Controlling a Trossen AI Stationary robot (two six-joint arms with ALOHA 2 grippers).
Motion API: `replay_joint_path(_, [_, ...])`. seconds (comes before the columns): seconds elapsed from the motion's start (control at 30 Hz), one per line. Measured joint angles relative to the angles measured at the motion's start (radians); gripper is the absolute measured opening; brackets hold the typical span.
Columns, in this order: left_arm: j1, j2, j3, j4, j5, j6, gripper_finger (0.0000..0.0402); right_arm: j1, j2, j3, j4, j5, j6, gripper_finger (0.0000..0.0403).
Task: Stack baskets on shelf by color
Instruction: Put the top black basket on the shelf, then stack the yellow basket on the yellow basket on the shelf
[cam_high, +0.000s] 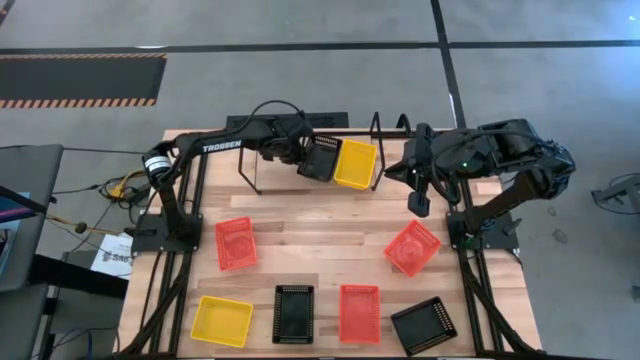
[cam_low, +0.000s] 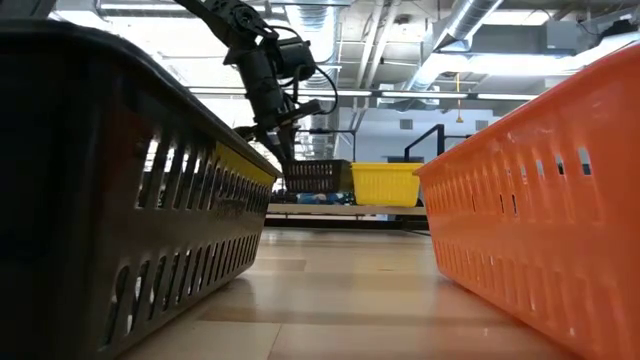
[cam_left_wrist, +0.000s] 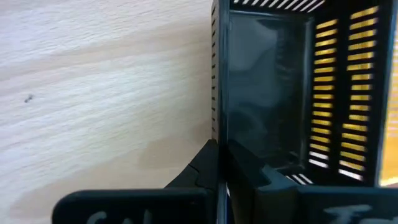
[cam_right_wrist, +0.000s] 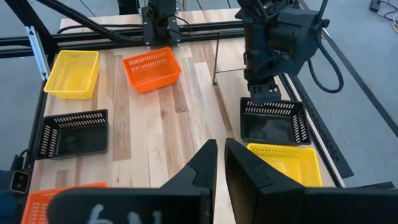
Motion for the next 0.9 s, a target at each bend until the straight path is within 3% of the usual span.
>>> replay_joint_path(0.53, [0.007,0.0,0.026,-0.04,0.019,0.152,0.0096,0.0,0.0,0.0,0.0,0.0,0.0,0.0054])
replay_joint_path(0.77, [0.024,0.0,0.227,-0.257,0.106,0.289,0.0115,0.0,0.0,0.0,0.0,0.0,0.0,0.0054])
replay_joint_path(0.9, [-0.012,-0.002,0.404,-0.459,0.085,0.389,0.0117,0.0,0.0,0.0,0.0,0.0,0.0,0.0054])
